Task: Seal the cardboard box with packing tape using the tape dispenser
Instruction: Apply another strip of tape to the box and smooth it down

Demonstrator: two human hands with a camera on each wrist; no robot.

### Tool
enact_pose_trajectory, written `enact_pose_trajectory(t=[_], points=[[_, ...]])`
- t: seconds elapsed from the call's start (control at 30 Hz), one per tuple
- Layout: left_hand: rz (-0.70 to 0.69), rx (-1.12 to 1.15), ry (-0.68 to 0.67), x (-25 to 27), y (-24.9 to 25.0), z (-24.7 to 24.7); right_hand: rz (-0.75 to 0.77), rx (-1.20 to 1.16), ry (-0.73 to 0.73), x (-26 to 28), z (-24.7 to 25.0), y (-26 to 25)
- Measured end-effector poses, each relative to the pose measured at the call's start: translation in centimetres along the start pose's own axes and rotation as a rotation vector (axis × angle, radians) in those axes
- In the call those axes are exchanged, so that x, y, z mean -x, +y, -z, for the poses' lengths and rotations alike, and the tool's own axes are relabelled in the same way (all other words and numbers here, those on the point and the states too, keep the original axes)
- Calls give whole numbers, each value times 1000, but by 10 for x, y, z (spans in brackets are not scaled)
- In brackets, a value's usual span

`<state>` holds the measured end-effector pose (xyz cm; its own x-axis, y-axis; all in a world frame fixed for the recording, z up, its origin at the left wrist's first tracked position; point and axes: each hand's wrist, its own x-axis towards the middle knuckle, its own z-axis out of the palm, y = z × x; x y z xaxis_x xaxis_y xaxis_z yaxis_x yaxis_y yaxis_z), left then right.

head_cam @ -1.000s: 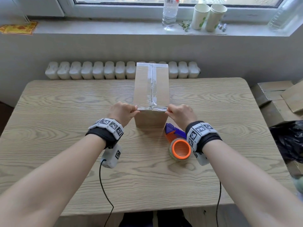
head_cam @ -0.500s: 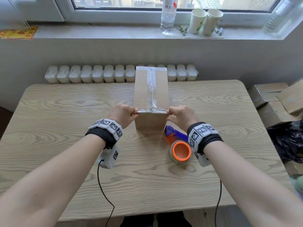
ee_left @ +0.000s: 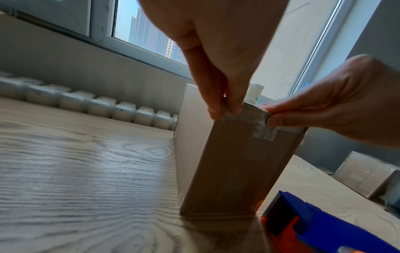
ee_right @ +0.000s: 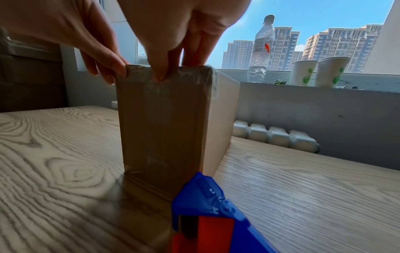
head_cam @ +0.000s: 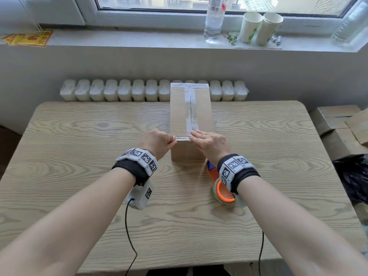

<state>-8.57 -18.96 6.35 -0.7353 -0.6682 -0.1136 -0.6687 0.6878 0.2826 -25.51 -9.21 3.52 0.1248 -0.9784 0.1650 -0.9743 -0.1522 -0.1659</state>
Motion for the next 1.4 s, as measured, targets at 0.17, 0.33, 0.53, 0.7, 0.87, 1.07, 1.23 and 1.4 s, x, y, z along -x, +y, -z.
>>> enact_pose_trajectory(t=[0.17, 0.33, 0.53, 0.7, 0.87, 1.07, 1.23, 1.4], points=[[-12, 116, -5, 3, -6, 4, -114, -100, 147, 2, 28, 7], [-36, 189, -33, 3, -16, 11, -279, 14, -114, 19, 52, 40], [-34, 124, -24, -2, -10, 10, -316, 74, -328, 17, 53, 30], [-19, 86, 8, -2, -7, 3, -380, 113, -278, 21, 42, 23], [-12, 56, 20, -3, -5, 1, -483, 24, -274, 23, 35, 12], [74, 189, 122, 4, -8, -5, -532, -40, -180, 23, 35, 3], [265, 342, 134, 6, -24, 1, -327, -194, -182, 25, 36, -25], [401, 583, -49, 2, -10, 1, -349, -220, -63, 20, 34, -20]])
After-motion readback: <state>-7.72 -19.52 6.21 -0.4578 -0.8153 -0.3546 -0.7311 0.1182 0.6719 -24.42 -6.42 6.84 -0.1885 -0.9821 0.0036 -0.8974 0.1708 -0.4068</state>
